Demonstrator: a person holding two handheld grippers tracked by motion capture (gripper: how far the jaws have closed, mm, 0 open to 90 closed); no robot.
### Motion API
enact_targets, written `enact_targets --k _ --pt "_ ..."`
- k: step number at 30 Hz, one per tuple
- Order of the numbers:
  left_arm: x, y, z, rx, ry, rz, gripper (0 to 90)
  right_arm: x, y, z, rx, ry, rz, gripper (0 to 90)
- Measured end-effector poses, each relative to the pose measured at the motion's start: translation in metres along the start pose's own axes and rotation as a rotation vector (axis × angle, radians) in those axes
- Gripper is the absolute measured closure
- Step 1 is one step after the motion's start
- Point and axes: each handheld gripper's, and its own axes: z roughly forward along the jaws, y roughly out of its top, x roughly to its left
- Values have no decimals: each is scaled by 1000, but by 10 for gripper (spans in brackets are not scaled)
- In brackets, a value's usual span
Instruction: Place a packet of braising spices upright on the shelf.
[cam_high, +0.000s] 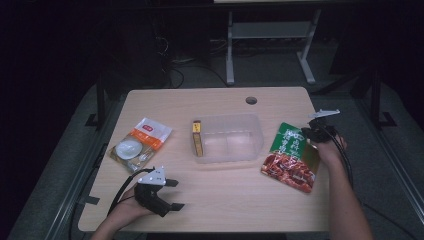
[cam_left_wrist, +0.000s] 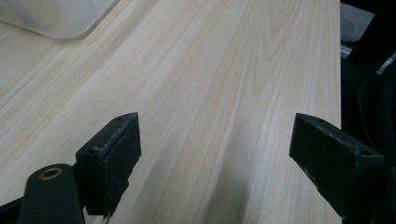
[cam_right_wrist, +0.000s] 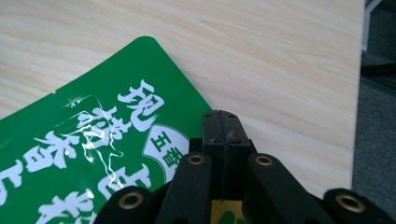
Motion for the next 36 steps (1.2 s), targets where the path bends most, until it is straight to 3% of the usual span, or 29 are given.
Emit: enact_targets --k 9,19,22,33,36 --pt "-1 -1 0 0 1 3 160 2 -1 6 44 21 -8 900" --pt "-2 -1 -1 -6 0 5 160 11 -8 -9 114 27 -91 900" --pt "-2 0 -2 -3 1 11 160 17 -15 -20 148 45 -120 900" --pt "-4 0 -3 -6 0 11 160 38 -37 -46 170 138 -169 900" --pt "-4 0 -3 -10 0 7 160 51 -43 -54 188 169 -196 900"
